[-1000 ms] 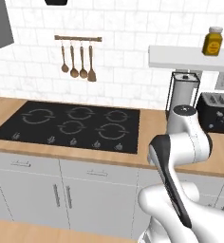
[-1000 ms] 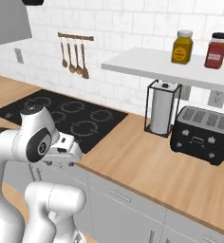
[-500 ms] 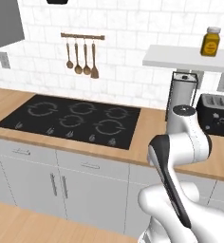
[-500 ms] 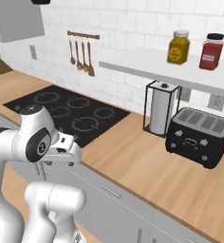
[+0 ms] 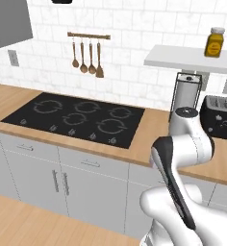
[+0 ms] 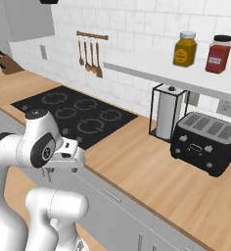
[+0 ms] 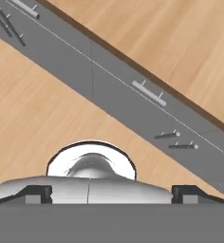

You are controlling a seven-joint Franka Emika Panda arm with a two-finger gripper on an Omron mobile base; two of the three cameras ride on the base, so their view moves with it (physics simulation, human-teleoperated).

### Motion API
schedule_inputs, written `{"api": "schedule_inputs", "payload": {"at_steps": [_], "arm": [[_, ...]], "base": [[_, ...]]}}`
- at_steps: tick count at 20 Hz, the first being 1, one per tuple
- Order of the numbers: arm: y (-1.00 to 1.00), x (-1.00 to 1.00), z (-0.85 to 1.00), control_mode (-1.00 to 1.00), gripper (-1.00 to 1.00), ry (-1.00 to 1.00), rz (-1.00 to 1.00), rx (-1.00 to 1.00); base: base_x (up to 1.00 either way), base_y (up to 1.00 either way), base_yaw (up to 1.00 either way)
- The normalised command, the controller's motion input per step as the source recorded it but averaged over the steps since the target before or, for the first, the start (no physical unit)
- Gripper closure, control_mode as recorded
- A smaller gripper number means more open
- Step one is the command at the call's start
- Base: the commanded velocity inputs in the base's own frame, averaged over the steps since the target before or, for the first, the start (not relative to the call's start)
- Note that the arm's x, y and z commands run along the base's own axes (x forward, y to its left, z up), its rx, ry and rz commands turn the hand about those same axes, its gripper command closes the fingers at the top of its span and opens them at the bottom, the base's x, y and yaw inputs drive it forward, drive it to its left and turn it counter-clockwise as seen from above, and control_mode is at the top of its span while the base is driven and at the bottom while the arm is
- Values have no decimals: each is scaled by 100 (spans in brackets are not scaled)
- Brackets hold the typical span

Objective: Take a straw from the drawer in front and place it inside the glass cup on the dining counter.

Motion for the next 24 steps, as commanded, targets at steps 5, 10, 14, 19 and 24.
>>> {"api": "schedule_inputs", "payload": {"at_steps": [5,10,14,19,24], "arm": [[80,42,-33,-100,-100,0,3,-4],[100,60,-46,-100,-100,0,-10,-14],[95,74,-57,-100,-100,7,-2,-27],[35,72,-45,-100,-100,0,0,-28],[42,46,-4,-100,-100,0,1,-23]], "base": [[0,0,0],[0,0,0],[0,0,0],[0,0,0],[0,0,0]]}}
